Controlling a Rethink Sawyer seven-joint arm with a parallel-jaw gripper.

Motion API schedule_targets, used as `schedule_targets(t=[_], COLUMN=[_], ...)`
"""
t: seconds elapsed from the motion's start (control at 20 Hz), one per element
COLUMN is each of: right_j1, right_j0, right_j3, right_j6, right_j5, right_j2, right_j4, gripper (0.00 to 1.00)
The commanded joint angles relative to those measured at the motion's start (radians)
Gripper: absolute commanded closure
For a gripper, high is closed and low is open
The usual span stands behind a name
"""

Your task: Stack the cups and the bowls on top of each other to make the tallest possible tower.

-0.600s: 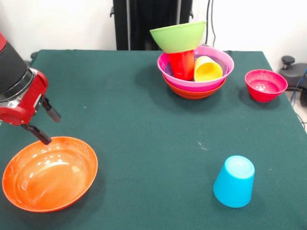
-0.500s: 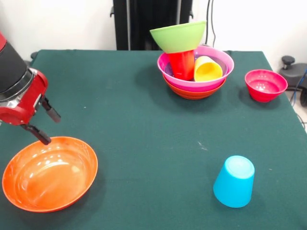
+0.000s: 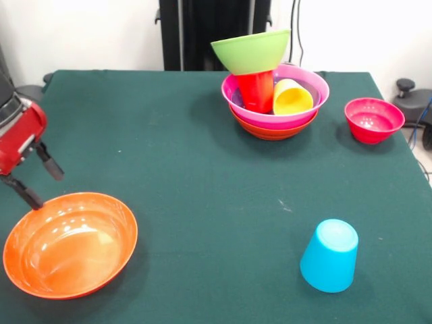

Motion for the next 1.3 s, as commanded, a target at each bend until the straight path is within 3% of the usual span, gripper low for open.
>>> schedule_targets(t=[0.05, 0.7, 1.3], right_j1=[-0.023, 0.001, 0.015], right_j0=[0.021, -0.005, -0.029], right_j3=[0.05, 0.075, 0.112], right_j6=[-0.19, -0.353, -0.42], right_j5=[-0.051, -0.053, -0.076], right_j2=[-0.018, 0.032, 0.057], right_j4=[-0.008, -0.006, -0.007], gripper=[0.0, 0.0, 0.0])
